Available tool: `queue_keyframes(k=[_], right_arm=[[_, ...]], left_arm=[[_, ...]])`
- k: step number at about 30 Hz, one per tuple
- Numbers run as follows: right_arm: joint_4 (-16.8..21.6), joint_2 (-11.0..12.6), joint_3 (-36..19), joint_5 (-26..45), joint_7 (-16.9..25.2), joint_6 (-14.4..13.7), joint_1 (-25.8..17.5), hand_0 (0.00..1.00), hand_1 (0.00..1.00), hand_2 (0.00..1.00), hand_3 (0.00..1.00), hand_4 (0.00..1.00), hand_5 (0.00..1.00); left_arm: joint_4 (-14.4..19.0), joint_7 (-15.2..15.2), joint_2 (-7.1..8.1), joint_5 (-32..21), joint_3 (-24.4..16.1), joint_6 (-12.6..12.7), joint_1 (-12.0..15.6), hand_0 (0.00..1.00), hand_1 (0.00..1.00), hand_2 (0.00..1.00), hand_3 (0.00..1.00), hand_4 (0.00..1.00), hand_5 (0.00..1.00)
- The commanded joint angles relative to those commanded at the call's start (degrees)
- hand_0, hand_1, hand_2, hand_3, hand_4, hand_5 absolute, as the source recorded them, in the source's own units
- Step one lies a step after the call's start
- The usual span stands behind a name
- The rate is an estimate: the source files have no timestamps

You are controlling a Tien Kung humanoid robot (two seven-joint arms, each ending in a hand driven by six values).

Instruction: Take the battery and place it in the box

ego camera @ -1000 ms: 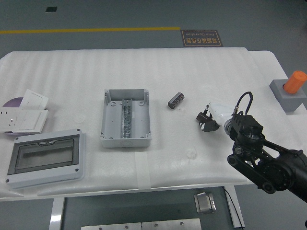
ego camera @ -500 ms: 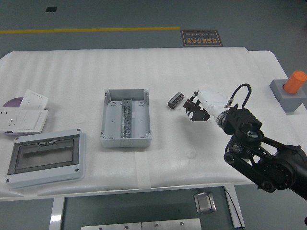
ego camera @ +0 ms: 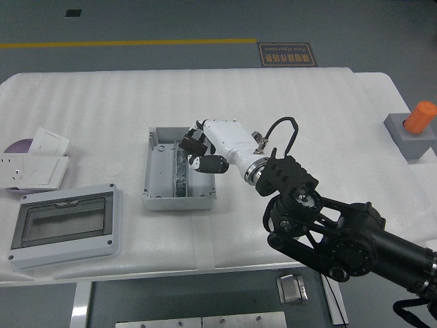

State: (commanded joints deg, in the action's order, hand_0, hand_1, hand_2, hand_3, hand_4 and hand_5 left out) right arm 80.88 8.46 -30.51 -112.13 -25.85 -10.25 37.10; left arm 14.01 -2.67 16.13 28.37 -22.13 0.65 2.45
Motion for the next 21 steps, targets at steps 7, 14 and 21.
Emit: queue_keyframes(k=[7, 14, 21], right_arm=[[-2.7, -0.4, 2.5, -1.9, 0.5, 0.4, 1.0, 0.438, 0.679, 0.709, 0.773, 0.753, 0.531], [-4.0, -0.5, 4.1, -2.1, 0.4, 2.6, 0.9, 0.695, 0.805, 0.802, 0.849, 0.796, 0.539], [-4.7, 0.4, 2.2, -1.2, 1.1, 2.2, 0.4, 0.788, 0.863, 0.852, 0.905, 0.885, 0.585]], left_arm=[[-0.1, 0.0, 0.1, -0.2, 0.3, 0.0, 0.1, 0.648, 0.673, 0.589, 0.619, 0.746, 0.454], [-0.1, 0.0, 0.19, -0.1, 0.3, 0.0, -0.1, 0.648, 0.672, 0.589, 0.619, 0.746, 0.453], [-0.1, 0.0, 0.26, -0.2, 0.4, 0.0, 0.0, 0.648, 0.672, 0.589, 0.619, 0.745, 0.453]])
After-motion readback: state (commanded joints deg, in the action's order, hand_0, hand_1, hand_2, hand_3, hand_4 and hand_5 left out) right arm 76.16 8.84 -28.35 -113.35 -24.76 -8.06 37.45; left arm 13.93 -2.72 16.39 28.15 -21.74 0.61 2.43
